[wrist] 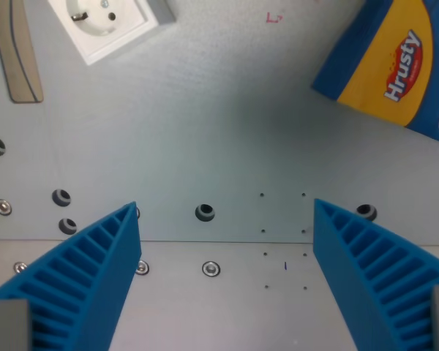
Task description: Rotate around base positive x
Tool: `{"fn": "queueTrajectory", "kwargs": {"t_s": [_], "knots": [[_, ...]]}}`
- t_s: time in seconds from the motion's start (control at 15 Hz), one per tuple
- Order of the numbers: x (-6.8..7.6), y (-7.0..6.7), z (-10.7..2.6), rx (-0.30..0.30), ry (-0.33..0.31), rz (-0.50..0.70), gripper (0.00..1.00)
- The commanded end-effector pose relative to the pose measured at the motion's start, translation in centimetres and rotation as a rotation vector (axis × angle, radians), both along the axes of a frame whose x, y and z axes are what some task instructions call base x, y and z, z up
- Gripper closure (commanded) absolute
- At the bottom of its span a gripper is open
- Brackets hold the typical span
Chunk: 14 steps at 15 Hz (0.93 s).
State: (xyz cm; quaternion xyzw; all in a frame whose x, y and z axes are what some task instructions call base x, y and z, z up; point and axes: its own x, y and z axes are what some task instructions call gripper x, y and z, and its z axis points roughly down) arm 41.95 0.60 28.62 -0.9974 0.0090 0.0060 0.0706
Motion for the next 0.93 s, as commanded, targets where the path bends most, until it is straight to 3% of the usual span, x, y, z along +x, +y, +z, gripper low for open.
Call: {"fn": "queueTrajectory", "kwargs": {"t_s": [0.07,0.93], "knots": [[-0.09,-0.47,0.24,0.216,0.000,0.018,0.00],[-0.09,-0.47,0.24,0.389,0.002,0.017,0.00]]}}
